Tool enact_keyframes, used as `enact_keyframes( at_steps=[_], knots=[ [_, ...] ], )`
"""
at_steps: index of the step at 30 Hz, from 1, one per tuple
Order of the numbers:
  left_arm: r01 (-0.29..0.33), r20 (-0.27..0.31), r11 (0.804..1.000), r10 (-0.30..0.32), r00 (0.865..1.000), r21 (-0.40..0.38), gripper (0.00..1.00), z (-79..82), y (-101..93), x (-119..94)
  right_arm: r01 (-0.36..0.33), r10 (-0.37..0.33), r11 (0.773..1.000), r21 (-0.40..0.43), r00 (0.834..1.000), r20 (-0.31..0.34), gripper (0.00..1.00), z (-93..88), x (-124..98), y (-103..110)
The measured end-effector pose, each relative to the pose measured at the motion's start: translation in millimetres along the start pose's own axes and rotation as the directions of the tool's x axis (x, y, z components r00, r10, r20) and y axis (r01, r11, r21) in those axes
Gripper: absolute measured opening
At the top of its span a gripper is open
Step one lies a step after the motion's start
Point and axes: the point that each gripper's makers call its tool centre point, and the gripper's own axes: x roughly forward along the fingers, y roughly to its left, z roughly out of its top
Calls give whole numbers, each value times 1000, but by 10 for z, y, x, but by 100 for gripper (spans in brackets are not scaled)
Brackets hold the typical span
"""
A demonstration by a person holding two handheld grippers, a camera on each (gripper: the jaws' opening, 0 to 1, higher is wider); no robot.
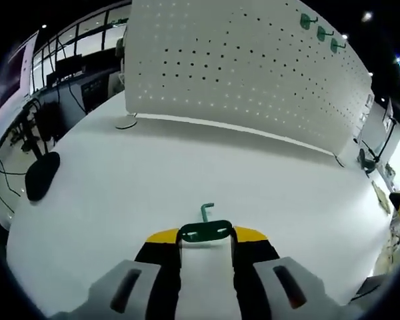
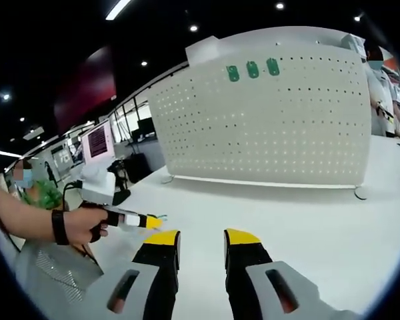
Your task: Insert the hook assembly into the mounting plate slot until the hook locks in place.
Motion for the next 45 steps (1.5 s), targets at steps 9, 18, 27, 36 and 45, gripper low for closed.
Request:
enact_keyframes(
  at_steps=[9, 18, 27, 36, 45],
  knots=[
    [116, 2, 985, -117, 993, -125, 29, -30, -143, -89, -11, 11, 1000, 0, 1000, 12, 25, 31, -22, 32],
    [183, 74, 983, -181, 981, -25, 29, 57, -287, -240, -25, 25, 1000, -14, 1000, 16, 25, 51, -18, 94],
    [282, 55, 957, -279, 959, -59, 29, 34, -430, -387, -48, 48, 999, 1, 999, 25, 25, 69, -20, 151],
    [328, 56, 941, -324, 944, -82, 29, 108, -469, -504, -82, 82, 997, -6, 996, 18, 25, 63, -3, 237],
    [437, 30, 880, -440, 898, -188, 29, 125, -646, -706, -121, 121, 992, -22, 993, 12, 25, 63, 7, 317]
  ],
)
